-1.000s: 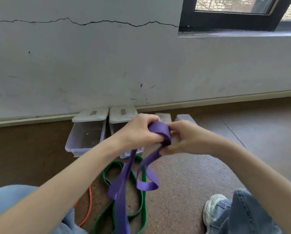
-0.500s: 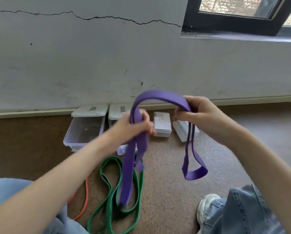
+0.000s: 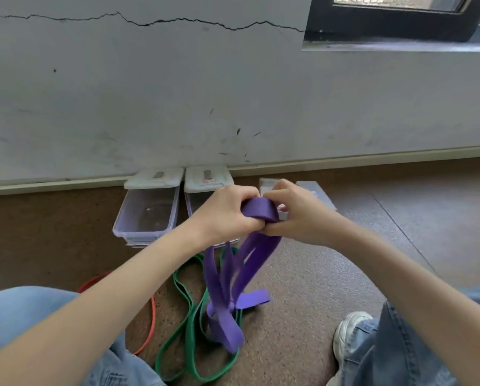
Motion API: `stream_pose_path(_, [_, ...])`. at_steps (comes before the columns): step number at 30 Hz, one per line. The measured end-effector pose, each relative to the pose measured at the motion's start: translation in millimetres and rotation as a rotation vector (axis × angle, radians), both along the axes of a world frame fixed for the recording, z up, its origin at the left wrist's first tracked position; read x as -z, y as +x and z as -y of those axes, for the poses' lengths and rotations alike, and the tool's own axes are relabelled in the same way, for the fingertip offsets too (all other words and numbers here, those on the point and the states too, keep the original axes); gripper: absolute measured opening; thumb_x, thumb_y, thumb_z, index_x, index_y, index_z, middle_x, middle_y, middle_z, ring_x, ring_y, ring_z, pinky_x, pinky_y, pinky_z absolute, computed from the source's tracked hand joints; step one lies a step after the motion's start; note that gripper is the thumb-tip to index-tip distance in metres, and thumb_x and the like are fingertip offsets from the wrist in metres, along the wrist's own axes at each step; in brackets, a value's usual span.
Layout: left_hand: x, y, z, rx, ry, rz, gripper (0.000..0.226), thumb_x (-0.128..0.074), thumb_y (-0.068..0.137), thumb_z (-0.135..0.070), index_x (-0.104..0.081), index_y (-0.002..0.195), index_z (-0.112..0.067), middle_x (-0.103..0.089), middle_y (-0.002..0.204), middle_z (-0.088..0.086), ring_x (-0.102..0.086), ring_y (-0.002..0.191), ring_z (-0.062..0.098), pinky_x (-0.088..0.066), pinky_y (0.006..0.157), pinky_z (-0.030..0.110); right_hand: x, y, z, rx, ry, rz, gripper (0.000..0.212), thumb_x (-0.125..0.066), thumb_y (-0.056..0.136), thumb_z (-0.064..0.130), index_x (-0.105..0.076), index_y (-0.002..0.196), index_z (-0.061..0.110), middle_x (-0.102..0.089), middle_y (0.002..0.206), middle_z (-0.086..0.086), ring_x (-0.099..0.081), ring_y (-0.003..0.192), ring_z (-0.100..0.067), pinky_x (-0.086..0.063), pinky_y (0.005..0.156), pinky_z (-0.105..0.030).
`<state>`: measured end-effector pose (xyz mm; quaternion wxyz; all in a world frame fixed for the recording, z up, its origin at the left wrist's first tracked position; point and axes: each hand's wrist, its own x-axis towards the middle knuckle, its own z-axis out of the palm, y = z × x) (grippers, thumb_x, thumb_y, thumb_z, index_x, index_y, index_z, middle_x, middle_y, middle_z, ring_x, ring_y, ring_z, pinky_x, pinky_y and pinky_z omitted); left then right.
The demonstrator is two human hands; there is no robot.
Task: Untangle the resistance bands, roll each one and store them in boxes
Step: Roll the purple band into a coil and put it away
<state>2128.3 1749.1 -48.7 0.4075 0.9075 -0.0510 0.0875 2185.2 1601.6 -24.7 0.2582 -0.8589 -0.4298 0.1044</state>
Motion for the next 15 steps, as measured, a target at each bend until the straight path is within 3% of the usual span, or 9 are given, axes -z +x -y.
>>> stream_pose_path(2, [14,1,-3,-0.066,-0.024,0.037,0.017,-0.066,0.065,-0.023,-0.049,0.063,-0.026,-0.048,0.055,-0.010,-0.043,0.054,0.003,-0.031,0.051,0.017,-10,2,0,0.002,0.049,0.086,0.020,-0.073,0.071,0.014,-0.059,0.075,0.001,-0.057,0.077,-0.012,-0.048,0.067,-0.019,-0.044,0.069,-0.037])
stream_pose_path(5, [48,-3,-5,-0.134,-0.047,-0.031,0.010,-0.063,0.072,-0.008,-0.052,0.072,-0.010,-0.058,0.067,0.008,-0.051,0.063,0.018,-0.039,0.062,0.033,-32,3,6,0.057,0.420,-0.097,0.015,-0.067,0.067,0.009,-0.055,0.069,0.001,-0.053,0.057,-0.001,-0.047,0.053,-0.015,-0.045,0.051,-0.025])
stream_pose_path(7, [66,-8,-7,-0.115,0.000,-0.156,0.011,-0.061,0.076,-0.002,-0.051,0.072,-0.005,-0.057,0.071,0.015,-0.052,0.066,0.025,-0.040,0.064,0.034,-45,9,12,0.076,0.670,-0.249,0.009,-0.061,0.068,0.003,-0.053,0.066,0.005,-0.048,0.058,0.003,-0.048,0.056,-0.009,-0.041,0.053,-0.017])
stream_pose_path(8, [68,-8,-9,-0.104,0.034,-0.198,0.016,-0.060,0.078,-0.003,-0.048,0.070,-0.009,-0.055,0.069,0.012,-0.051,0.065,0.025,-0.040,0.064,0.035,-47,13,16,0.101,0.685,-0.283,0.009,-0.062,0.071,-0.001,-0.056,0.069,0.006,-0.051,0.060,0.001,-0.051,0.059,-0.009,-0.043,0.057,-0.019])
stream_pose_path(9, [65,-5,-13,-0.097,0.031,-0.219,0.021,-0.059,0.080,-0.002,-0.044,0.069,-0.014,-0.053,0.067,0.008,-0.052,0.065,0.025,-0.041,0.064,0.036,-45,18,19,0.135,0.596,-0.281,0.008,-0.062,0.075,-0.003,-0.059,0.073,0.004,-0.053,0.063,-0.002,-0.053,0.062,-0.010,-0.045,0.061,-0.021])
stream_pose_path(11, [44,4,-17,-0.133,-0.156,-0.164,0.028,-0.058,0.081,0.000,-0.045,0.068,-0.021,-0.054,0.064,0.001,-0.055,0.063,0.020,-0.044,0.064,0.039,-36,29,28,0.192,0.159,-0.218,0.006,-0.066,0.077,0.002,-0.060,0.077,0.001,-0.056,0.069,-0.009,-0.053,0.067,-0.016,-0.043,0.067,-0.029])
stream_pose_path(13, [16,10,-20,-0.203,-0.362,0.002,0.019,-0.059,0.079,-0.008,-0.049,0.070,-0.021,-0.052,0.057,-0.008,-0.049,0.054,0.008,-0.041,0.060,0.029,-23,35,40,0.234,-0.272,-0.259,0.020,-0.074,0.075,0.015,-0.059,0.085,0.006,-0.057,0.084,-0.010,-0.054,0.081,-0.021,-0.043,0.076,-0.034])
stream_pose_path(15, [-6,11,-15,-0.185,-0.297,0.054,0.010,-0.057,0.070,-0.020,-0.048,0.069,-0.023,-0.049,0.050,-0.011,-0.045,0.049,0.007,-0.037,0.053,0.024,-18,30,40,0.236,-0.311,-0.317,0.057,-0.079,0.071,0.025,-0.052,0.119,0.014,-0.054,0.115,-0.003,-0.053,0.108,-0.020,-0.043,0.091,-0.034])
